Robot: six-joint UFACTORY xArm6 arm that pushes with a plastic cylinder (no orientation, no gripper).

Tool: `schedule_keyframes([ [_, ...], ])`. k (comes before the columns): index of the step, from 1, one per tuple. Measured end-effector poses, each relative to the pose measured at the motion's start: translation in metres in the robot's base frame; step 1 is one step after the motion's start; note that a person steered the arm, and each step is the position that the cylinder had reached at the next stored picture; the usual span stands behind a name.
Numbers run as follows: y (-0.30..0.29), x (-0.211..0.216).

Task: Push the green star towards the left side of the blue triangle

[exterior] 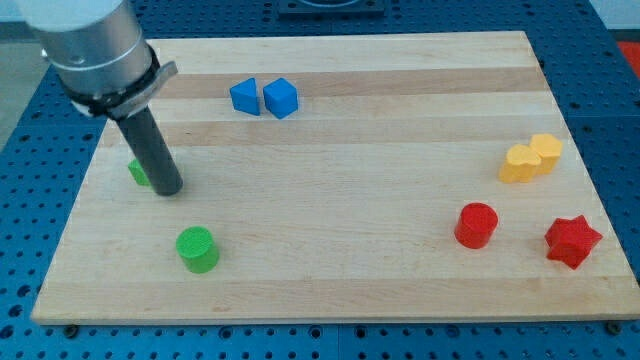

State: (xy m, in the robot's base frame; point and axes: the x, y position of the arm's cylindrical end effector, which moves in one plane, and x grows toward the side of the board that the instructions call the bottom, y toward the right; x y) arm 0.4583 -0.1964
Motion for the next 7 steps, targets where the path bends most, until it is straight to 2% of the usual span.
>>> schedule_keyframes([
  [1, -0.002, -0.012],
  [2, 0.021, 0.016],
  [3, 0.033, 0.065],
  [4, -0.016, 0.071],
  [5, -0.046, 0.071],
  [7, -0.066, 0.037],
])
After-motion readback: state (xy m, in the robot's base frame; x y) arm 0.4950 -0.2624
